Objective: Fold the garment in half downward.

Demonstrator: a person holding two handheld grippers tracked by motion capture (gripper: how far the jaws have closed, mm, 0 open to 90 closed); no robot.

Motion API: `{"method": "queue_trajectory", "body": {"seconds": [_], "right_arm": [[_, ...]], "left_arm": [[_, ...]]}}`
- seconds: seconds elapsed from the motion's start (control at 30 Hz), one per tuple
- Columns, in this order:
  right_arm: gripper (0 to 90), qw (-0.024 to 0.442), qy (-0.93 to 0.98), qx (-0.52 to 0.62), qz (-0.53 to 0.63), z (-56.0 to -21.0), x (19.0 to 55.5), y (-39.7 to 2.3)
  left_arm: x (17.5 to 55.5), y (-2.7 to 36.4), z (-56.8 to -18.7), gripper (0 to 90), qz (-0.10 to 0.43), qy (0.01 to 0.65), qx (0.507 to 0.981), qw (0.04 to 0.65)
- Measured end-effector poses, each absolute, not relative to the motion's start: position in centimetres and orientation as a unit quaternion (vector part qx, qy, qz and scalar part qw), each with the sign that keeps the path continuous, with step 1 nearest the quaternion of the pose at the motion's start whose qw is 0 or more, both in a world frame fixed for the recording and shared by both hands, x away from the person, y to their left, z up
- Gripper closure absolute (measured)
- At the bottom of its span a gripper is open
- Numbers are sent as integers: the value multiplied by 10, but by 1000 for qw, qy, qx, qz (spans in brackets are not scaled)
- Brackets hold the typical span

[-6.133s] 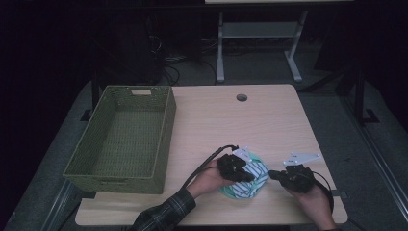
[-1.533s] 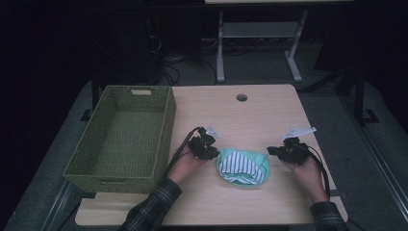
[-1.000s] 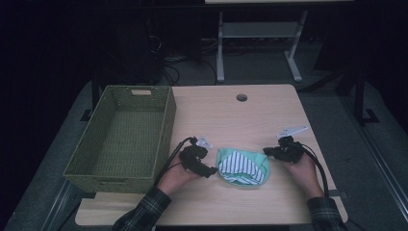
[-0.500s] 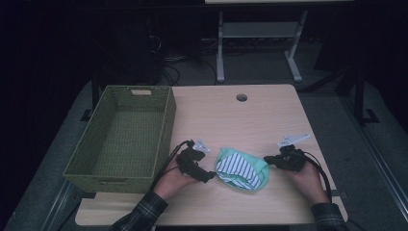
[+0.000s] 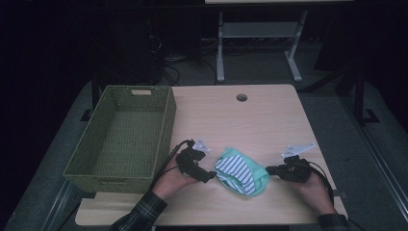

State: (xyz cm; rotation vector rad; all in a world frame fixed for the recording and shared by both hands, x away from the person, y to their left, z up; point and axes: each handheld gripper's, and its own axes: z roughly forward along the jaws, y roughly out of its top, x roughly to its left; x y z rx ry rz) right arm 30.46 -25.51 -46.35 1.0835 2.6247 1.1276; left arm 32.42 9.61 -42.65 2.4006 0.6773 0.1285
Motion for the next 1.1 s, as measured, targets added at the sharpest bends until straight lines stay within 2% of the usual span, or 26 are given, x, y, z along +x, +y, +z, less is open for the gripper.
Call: {"method": "queue_trajectory", "body": {"seconds": [0.77,1.1], "right_arm": [[895,12,880,296,371,-467,266,-223],[895,40,866,317,383,-461,267,-235]], "left_arm": [[323,97,-422,185,47,251,912,320],[323,97,-421,186,48,246,913,321]]}}
